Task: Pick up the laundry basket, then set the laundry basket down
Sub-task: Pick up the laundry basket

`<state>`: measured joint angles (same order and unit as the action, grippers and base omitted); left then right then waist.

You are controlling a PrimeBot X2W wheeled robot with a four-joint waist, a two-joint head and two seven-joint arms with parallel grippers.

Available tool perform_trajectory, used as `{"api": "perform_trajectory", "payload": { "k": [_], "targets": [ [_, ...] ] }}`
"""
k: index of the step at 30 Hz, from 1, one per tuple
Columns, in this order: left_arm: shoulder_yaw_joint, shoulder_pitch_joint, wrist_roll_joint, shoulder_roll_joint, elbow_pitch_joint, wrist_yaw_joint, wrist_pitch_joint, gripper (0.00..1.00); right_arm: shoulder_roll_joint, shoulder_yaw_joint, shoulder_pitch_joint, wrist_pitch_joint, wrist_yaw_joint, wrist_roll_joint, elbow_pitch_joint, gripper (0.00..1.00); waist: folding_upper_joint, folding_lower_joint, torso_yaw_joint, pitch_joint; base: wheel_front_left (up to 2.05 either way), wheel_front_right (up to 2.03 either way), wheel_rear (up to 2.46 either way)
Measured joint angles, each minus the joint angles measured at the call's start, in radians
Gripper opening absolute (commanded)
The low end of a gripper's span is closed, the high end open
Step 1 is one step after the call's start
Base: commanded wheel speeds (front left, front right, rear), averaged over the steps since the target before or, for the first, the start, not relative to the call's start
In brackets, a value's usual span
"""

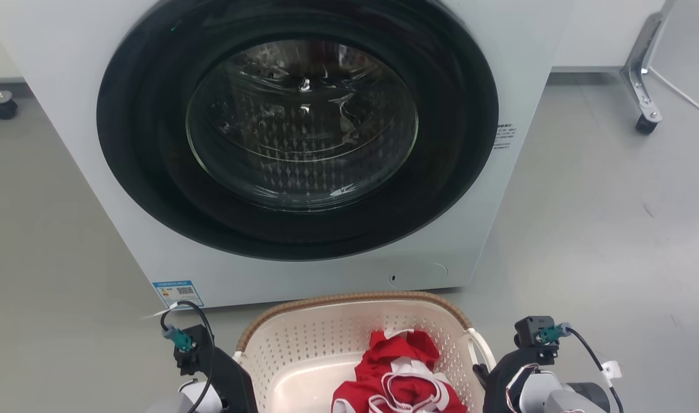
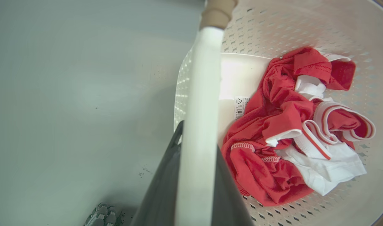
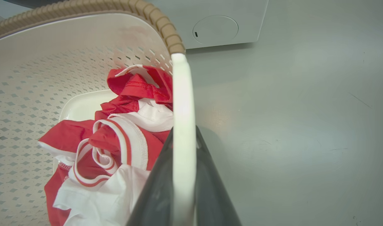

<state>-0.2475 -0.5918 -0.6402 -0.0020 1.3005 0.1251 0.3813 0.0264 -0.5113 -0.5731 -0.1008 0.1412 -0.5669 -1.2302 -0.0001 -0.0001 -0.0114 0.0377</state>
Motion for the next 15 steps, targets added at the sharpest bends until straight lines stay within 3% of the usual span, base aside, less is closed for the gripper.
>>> {"api": "perform_trajectory", "payload": {
  "k": [15],
  "targets": [
    [0.001, 0.065, -0.017, 0.0, 0.0, -0.003, 0.038, 0.0, 0.0, -0.015, 0.056, -0.06, 0.0, -0.06, 0.004, 0.0, 0.0002, 0.0, -0.004, -0.06, 0.0, 0.0, 0.0]
  ]
}}
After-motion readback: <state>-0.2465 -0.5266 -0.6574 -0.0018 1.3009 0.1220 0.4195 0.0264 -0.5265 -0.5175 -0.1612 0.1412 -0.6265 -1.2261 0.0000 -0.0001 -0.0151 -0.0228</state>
